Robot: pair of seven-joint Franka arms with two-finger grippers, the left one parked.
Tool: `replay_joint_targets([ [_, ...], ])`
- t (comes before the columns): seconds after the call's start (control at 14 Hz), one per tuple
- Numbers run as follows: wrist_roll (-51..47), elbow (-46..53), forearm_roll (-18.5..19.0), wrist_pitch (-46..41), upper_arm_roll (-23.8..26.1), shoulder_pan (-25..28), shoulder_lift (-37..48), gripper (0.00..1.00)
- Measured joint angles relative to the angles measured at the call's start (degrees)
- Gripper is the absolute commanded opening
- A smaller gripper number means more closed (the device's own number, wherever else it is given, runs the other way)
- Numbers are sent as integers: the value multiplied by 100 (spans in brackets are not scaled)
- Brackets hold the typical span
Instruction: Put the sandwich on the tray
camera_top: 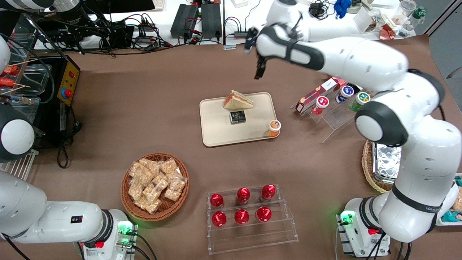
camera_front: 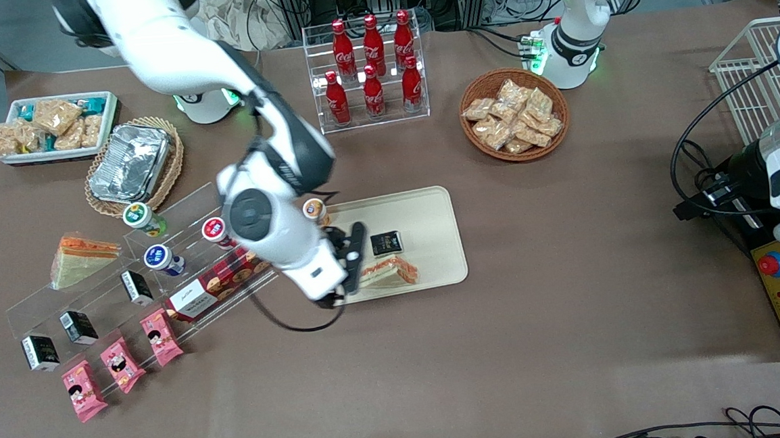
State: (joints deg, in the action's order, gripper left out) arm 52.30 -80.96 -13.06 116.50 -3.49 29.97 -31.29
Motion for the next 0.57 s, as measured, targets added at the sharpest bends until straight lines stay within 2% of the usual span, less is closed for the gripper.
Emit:
replay_joint_targets([
  [0.29, -93, 9, -26, -799, -21, -846, 669, 99],
  [0.57, -1127, 17, -16, -1783, -155, -1570, 1320, 99],
])
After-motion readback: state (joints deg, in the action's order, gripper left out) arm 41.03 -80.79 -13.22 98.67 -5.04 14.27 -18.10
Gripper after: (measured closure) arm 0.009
